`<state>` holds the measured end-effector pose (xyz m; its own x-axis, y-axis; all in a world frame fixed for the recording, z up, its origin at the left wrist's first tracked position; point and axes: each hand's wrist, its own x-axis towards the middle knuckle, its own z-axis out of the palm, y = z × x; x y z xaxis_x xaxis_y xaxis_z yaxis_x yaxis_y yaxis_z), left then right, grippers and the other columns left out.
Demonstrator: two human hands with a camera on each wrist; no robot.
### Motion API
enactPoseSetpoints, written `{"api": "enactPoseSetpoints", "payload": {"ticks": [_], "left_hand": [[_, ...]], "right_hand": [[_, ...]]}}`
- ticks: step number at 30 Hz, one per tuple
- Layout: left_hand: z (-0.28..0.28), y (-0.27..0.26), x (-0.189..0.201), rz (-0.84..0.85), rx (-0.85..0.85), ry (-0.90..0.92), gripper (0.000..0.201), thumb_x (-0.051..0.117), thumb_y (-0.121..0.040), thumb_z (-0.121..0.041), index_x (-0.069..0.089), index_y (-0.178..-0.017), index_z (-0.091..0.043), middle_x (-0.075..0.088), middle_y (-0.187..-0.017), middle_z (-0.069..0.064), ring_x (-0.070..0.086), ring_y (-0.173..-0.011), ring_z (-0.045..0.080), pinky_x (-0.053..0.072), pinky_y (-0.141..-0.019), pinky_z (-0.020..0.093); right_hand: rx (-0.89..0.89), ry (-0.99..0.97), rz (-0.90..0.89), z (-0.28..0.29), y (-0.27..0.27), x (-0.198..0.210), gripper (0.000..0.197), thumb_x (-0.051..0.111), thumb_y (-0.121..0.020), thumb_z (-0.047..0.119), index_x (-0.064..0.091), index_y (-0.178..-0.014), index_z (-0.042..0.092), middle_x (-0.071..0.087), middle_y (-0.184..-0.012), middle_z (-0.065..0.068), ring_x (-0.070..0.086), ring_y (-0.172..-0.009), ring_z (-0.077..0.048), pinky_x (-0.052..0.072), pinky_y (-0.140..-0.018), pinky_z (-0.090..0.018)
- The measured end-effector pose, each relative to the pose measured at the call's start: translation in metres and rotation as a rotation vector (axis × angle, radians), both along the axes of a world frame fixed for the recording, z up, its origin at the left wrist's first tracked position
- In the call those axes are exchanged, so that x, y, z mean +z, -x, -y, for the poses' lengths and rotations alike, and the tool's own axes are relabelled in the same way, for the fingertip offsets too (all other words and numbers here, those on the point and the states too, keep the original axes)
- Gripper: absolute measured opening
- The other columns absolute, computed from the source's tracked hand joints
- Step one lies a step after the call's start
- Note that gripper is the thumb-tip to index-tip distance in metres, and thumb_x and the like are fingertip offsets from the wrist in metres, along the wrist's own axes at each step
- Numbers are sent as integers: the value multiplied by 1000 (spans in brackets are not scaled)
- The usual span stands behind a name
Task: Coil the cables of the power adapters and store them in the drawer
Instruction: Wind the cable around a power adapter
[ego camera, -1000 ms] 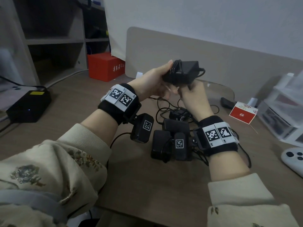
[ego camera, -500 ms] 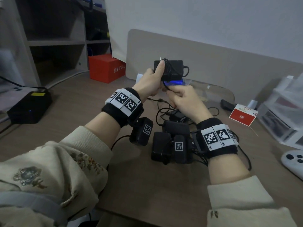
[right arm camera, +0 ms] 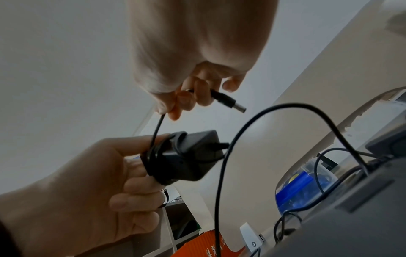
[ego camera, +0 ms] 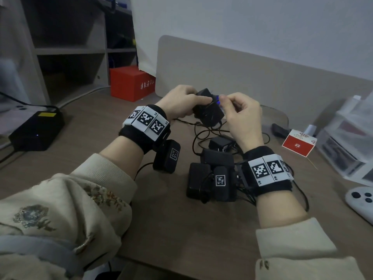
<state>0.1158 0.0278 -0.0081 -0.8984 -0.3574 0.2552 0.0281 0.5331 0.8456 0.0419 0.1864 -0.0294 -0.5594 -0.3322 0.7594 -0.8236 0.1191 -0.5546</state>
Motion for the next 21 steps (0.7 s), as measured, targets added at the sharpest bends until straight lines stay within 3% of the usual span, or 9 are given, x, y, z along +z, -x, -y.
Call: {"api": "enactPoseSetpoints", "payload": {"ticks": [3,5,11,17,21], "left_hand": [[-4,-7,5,40,-119,-84,25,64,-93,-32,56,-76,-15,46,-58,-3,35,-45,10,25,-40,20],[-6,-10,8,50,-183,-136,27,61,-95,-27,51,-72,-16,41,-56,-2,30,-43,10,19,-39,19],[-7,-14,7,12,-346,-215,18,51,-98,-26,49,-84,-16,42,-69,4,29,-47,10,12,-50,28],[-5,-15,3,9,-520,-274,17,50,-91,-29,47,-81,-15,44,-51,-9,30,-43,7,11,-50,28],[-5,-17,3,28,-628,-316,20,43,-91,-30,46,-84,-11,44,-48,-10,31,-40,6,12,-49,28]], "right_hand": [[-33,20,16,0,2,-1,28,61,-93,33,67,-77,11,61,-66,-1,53,-63,-16,45,-61,-34],[-44,55,38,-1,5,0,31,60,-94,34,62,-73,11,54,-63,2,46,-62,-10,39,-60,-29],[-6,81,85,-6,10,-1,39,49,-101,28,57,-72,3,48,-64,-1,41,-62,-8,33,-59,-25],[86,94,147,-6,7,1,37,47,-103,26,55,-67,20,47,-60,10,42,-60,-2,35,-60,-20],[174,97,152,-6,4,1,36,47,-101,32,58,-68,27,53,-65,6,46,-65,-11,37,-63,-30]]}}
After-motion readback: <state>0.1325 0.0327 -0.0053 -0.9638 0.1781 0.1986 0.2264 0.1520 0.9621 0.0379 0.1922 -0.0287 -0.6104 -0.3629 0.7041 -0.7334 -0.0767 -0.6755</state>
